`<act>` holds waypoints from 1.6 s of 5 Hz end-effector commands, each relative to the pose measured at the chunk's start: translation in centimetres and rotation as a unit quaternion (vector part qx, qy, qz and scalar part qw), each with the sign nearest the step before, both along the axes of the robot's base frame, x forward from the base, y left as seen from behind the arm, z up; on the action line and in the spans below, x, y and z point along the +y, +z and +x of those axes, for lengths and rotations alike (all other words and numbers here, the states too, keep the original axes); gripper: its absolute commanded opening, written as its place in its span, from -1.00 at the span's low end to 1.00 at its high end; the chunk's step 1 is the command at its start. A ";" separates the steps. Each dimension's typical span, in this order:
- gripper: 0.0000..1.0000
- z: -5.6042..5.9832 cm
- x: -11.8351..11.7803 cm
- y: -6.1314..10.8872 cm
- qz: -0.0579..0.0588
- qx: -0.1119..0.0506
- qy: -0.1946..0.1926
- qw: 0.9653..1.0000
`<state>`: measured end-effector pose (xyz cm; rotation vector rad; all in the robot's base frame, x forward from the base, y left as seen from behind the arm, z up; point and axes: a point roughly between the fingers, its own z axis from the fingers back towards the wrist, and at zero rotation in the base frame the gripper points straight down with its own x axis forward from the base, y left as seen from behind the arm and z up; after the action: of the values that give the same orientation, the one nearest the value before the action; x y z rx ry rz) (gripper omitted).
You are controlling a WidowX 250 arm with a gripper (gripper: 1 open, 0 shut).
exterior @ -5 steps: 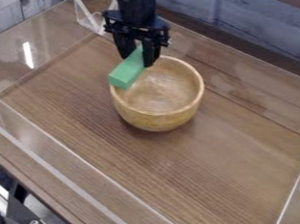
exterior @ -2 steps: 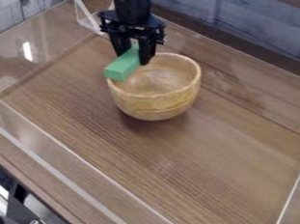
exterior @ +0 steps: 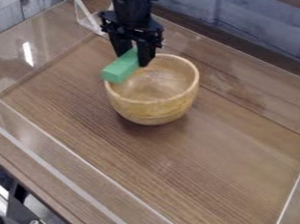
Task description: Move green stick from inside the wooden bowl to the table next to it
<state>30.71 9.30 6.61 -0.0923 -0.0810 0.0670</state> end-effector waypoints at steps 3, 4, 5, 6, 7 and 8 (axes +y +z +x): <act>-1.00 0.3 2.2 -3.0 0.005 0.009 0.069 0.998; -1.00 0.6 2.1 -3.9 0.004 0.011 0.107 0.994; -1.00 0.0 1.9 -3.9 0.003 0.012 0.103 0.995; -1.00 -0.6 1.7 -3.9 0.002 0.013 0.098 0.995; -1.00 -0.3 1.6 -2.9 0.000 0.015 0.094 0.995; -1.00 0.0 1.5 -1.8 -0.001 0.017 0.090 0.996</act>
<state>29.63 10.51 2.71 -0.1068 0.0125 0.2624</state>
